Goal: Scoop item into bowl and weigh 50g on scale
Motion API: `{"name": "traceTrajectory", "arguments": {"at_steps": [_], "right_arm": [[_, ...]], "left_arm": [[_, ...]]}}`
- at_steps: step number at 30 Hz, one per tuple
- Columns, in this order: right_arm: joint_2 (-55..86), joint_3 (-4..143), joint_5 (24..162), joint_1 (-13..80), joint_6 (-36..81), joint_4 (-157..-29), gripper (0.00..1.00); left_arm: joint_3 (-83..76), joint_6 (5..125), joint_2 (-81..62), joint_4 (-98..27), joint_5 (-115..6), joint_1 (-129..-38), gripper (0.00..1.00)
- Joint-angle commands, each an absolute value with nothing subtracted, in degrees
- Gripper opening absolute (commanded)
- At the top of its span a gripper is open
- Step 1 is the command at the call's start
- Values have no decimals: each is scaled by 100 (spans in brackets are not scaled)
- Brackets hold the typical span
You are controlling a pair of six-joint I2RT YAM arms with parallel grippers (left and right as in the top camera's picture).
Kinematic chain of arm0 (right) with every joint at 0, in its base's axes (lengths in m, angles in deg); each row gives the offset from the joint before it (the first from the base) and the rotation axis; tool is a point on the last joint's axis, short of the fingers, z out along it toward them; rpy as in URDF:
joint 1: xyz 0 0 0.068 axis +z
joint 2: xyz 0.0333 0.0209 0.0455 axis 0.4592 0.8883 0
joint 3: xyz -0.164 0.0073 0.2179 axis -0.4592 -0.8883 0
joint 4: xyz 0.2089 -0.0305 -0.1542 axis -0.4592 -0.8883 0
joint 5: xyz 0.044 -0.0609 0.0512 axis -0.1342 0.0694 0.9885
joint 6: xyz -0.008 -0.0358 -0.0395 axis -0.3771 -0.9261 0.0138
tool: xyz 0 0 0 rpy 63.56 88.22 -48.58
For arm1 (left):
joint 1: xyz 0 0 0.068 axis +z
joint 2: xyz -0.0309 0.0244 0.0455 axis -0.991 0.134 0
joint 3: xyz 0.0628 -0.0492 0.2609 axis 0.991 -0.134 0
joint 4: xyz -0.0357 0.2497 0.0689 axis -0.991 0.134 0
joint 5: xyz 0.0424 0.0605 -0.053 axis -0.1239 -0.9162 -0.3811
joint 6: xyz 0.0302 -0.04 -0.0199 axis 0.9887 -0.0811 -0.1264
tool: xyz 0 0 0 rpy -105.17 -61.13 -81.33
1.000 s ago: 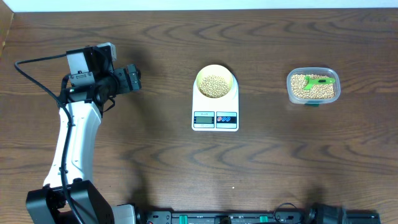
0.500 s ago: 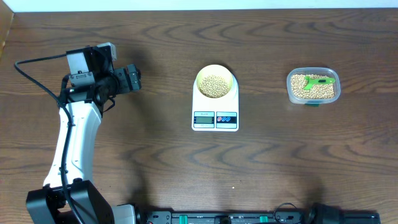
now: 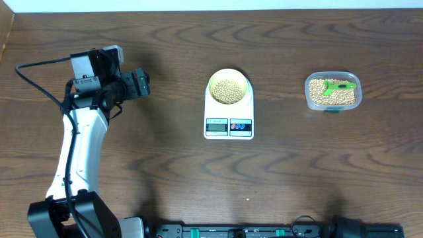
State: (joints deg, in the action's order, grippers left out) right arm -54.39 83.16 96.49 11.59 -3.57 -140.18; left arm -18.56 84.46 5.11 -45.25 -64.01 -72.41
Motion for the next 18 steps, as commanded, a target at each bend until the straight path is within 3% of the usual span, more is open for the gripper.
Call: {"name": "traceTrajectory", "arguments": {"at_steps": [1, 7, 18], "right_arm": [[-5518, 8497, 9581, 1181, -532, -14125, 99], [-5518, 8211, 9583, 1179, -543, -13688, 99], [-5518, 5800, 9469, 1179, -540, -11498, 99]], "left_arm": [[-1836, 8426, 562, -4505, -6331, -7252, 98], [-1836, 8426, 562, -4508, -6331, -7252, 98], [-1836, 8426, 562, -4508, -6331, -7252, 98]]}}
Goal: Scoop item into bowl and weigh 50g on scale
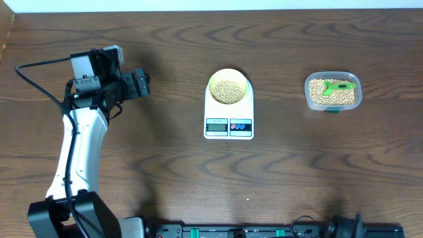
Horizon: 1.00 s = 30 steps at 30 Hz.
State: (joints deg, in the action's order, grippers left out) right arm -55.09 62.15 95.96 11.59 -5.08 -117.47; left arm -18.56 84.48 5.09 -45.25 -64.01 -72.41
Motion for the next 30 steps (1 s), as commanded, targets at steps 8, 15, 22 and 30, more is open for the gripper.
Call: {"name": "traceTrajectory", "arguments": {"at_steps": [8, 15, 22, 30], "right_arm": [[-5518, 3977, 9391, 1179, -540, -9467, 99], [-5518, 2552, 9391, 1179, -538, -7813, 99], [-5518, 1306, 9402, 1179, -495, -6217, 99], [-5518, 146, 9435, 1179, -492, -4930, 99]], "left_arm": [[-1836, 8426, 562, -4505, -6331, -7252, 98], [-1836, 8426, 562, -4508, -6331, -7252, 98], [-1836, 8426, 562, -4508, -6331, -7252, 98], [-1836, 8426, 562, -4505, -6331, -7252, 98]]}}
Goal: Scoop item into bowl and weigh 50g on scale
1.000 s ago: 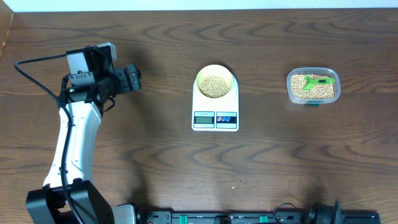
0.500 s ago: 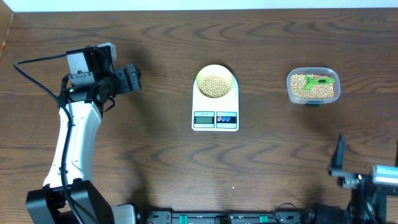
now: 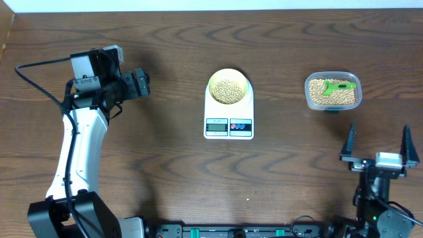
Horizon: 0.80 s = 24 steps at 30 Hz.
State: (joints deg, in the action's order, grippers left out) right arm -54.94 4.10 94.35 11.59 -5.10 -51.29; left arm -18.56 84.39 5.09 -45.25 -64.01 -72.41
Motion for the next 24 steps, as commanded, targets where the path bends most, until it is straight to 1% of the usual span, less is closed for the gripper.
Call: {"name": "traceTrajectory", "arguments": {"at_steps": [1, 4, 8, 11, 13, 24], "right_arm": [[-5518, -5, 9435, 1179, -477, -4742, 99], [-5518, -379, 9432, 1179, -405, -4226, 99], [-5514, -388, 9380, 1179, -202, -4348, 99], [-5514, -388, 9144, 1179, 253, -4396, 99], [-5514, -388, 8951, 1179, 531, -4571, 99], [-5514, -388, 8960, 1179, 533, -5826, 99]], "left_arm": [[-1836, 8426, 562, -4505, -6331, -7252, 98], [-1836, 8426, 562, -4508, -6331, -7252, 98], [-1836, 8426, 562, -4508, -6331, -7252, 98], [-1836, 8426, 562, -4508, -6331, -7252, 98], [-1836, 8426, 562, -4505, -6331, -7252, 98], [-1836, 8426, 562, -4505, -6331, -7252, 98]]}}
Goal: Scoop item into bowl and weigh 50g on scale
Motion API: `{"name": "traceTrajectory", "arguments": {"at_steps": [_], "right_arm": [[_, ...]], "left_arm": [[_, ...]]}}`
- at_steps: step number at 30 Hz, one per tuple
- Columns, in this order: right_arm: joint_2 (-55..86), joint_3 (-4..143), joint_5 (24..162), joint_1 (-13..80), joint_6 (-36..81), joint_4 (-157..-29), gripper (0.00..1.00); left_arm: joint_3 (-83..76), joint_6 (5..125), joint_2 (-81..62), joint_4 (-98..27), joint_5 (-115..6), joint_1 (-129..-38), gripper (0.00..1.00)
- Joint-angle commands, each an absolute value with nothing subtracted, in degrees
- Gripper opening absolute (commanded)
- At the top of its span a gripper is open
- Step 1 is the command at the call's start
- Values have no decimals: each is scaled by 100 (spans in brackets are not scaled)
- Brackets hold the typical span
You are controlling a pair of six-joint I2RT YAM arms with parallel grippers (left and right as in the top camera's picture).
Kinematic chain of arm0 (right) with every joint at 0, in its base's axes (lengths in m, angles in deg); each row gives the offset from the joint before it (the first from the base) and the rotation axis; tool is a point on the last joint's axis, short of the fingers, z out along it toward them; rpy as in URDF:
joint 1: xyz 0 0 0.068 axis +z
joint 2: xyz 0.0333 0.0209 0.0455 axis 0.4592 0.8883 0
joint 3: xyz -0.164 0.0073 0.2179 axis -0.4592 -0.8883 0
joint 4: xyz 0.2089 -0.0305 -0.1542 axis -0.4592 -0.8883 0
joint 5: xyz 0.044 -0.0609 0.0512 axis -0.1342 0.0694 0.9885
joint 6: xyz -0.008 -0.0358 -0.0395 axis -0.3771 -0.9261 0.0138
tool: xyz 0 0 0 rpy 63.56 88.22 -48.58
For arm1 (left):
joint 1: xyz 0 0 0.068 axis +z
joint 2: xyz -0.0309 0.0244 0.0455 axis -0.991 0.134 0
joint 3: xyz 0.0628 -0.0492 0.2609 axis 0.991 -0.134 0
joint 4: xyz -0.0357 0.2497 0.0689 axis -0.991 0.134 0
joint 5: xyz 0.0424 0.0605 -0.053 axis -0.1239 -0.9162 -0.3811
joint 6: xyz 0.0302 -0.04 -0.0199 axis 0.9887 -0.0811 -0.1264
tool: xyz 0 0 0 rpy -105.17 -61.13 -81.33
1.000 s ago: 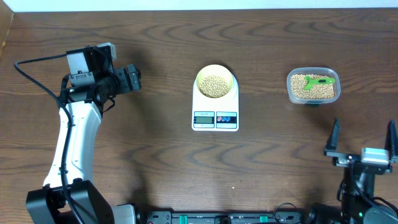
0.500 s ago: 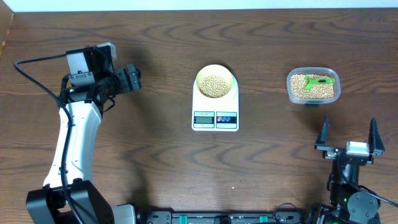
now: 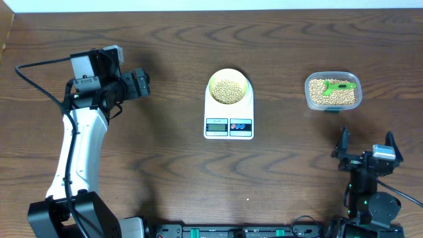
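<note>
A white scale (image 3: 229,122) sits mid-table with a yellow bowl (image 3: 229,89) of beans on its platform. At the right, a clear container (image 3: 332,92) holds more beans, and a green scoop (image 3: 340,85) lies in them. My right gripper (image 3: 366,142) is open and empty near the front right edge, well short of the container. My left gripper (image 3: 140,82) is at the far left, pointing toward the scale; its fingers look shut with nothing in them.
The white left arm (image 3: 76,152) runs from the front left corner up to its wrist. A dark rail (image 3: 251,231) lies along the front edge. A pale wall borders the table at the back.
My right gripper has shifted a little to the left at the front right, and its fingers stand closer together but still open. The left arm, bowl, scale and scoop are unchanged.
At first the right arm was out of view, then only a dark tip showed at the front edge. After that its open gripper stood in view at the front right, where it remains. The left arm never moved, and the scoop stayed in the container.
</note>
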State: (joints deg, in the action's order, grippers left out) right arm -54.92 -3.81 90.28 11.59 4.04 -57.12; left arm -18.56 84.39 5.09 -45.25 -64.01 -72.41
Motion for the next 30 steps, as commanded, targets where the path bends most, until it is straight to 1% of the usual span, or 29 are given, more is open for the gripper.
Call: {"name": "traceTrajectory", "arguments": {"at_steps": [1, 5, 30], "right_arm": [[-5514, -388, 8960, 1179, 533, -5981, 99], [-5509, -385, 8954, 1179, 533, -6418, 99], [-5501, -385, 8956, 1179, 533, -6416, 99]], "left_arm": [[-1836, 8426, 562, -4505, -6331, -7252, 98], [-1836, 8426, 562, -4505, -6331, -7252, 98], [-1836, 8426, 562, -4508, -6331, -7252, 98]]}}
